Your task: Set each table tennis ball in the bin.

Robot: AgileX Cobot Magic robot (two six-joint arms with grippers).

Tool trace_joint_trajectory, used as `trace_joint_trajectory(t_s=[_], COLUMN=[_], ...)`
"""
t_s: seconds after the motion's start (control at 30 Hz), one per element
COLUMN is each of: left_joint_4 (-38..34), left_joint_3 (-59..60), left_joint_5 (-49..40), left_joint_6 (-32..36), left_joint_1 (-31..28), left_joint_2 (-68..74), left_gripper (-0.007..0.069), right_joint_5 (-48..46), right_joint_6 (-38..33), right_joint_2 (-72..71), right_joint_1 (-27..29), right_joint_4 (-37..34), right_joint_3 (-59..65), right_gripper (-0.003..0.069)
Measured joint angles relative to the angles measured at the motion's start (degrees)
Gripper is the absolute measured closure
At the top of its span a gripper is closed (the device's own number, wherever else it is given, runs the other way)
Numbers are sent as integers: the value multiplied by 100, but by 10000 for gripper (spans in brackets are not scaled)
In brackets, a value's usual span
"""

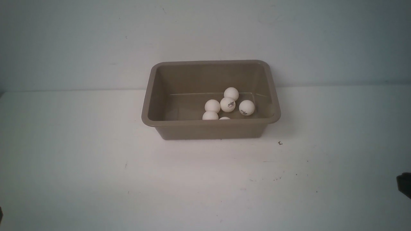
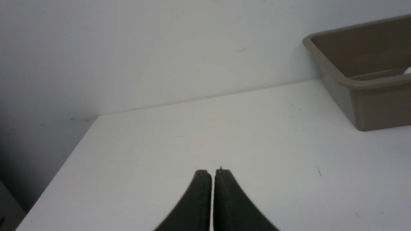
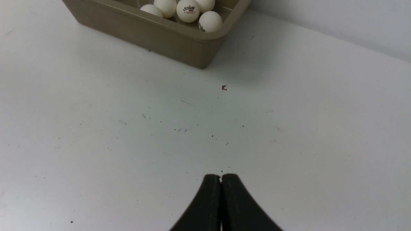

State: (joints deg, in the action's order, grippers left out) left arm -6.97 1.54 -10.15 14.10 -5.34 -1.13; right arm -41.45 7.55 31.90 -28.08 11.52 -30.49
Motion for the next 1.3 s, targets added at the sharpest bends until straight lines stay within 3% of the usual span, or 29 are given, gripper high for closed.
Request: trace_joint_trajectory(t_s=[0.17,0.37,1.0,1.13,1.2,1.3], left_joint_4=[-11,-36,-36,-36,-36,-36], left_joint_3=[5,5,0,0,0,0], left_joint_5=[-143,-1122,-1181,-1186,-1186,-1186], left_joint_6=[-47,-142,-180,-180,-180,-180], left_joint_1=[-147,-193,-193,-193,-193,-193], left_joint_2=[0,0,0,0,0,0], left_gripper=[629,629,629,629,629,629], right_joint_5=[0,0,-19,-14,0,108], right_joint_6=[0,0,12,12,17,17], right_joint_2=[0,0,-67,-143,-212,-373], right_joint_1=[0,0,26,809,1886,2713], right_joint_4=[0,0,-7,-155,-323,-338], right_joint_3=[0,0,6,6,6,6], right_gripper=[671,671,670,670,670,670])
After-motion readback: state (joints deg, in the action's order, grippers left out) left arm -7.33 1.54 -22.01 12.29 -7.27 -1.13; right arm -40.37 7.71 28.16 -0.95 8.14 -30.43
